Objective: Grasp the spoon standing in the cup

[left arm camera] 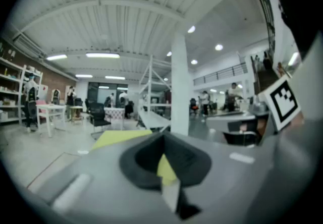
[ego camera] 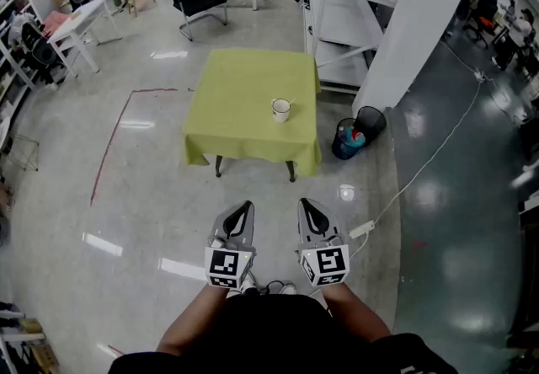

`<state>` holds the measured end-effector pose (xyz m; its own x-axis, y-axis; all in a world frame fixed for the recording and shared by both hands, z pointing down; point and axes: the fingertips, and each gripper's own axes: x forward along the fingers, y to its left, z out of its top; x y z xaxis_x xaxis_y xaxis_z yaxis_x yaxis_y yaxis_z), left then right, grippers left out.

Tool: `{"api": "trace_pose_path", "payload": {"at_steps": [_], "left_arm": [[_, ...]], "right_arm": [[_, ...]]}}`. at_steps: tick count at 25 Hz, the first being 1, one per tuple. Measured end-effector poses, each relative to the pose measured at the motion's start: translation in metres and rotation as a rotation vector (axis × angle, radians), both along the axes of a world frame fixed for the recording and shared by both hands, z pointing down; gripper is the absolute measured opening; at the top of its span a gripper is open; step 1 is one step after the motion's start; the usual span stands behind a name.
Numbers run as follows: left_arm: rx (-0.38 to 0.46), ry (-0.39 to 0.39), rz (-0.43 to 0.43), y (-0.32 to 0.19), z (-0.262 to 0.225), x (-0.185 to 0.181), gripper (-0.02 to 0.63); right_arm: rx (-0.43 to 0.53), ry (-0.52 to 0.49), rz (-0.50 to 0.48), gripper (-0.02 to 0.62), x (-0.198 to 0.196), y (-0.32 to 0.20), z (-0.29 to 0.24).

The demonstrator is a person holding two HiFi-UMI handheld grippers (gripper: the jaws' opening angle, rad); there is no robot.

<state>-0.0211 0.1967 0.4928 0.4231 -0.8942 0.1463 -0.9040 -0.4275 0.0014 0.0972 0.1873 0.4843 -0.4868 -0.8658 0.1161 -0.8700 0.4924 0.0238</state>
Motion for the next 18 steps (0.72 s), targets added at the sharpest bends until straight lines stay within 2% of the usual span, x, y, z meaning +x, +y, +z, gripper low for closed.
{"api": "trace_pose_path", "payload": {"at_steps": [11, 18], "left_arm": [[-0.015, 0.017, 0.048, 0.007, 0.001, -0.044, 0.006], [0.013, 0.057, 0.062, 0.010, -0.010, -0.068, 0.006]], "right_arm": [[0.015, 0.003, 0.027, 0.006, -0.045, 0.009, -0.008], [0.026, -0.041, 0.113, 0.006, -0.044, 0.003, -0.015]]}}
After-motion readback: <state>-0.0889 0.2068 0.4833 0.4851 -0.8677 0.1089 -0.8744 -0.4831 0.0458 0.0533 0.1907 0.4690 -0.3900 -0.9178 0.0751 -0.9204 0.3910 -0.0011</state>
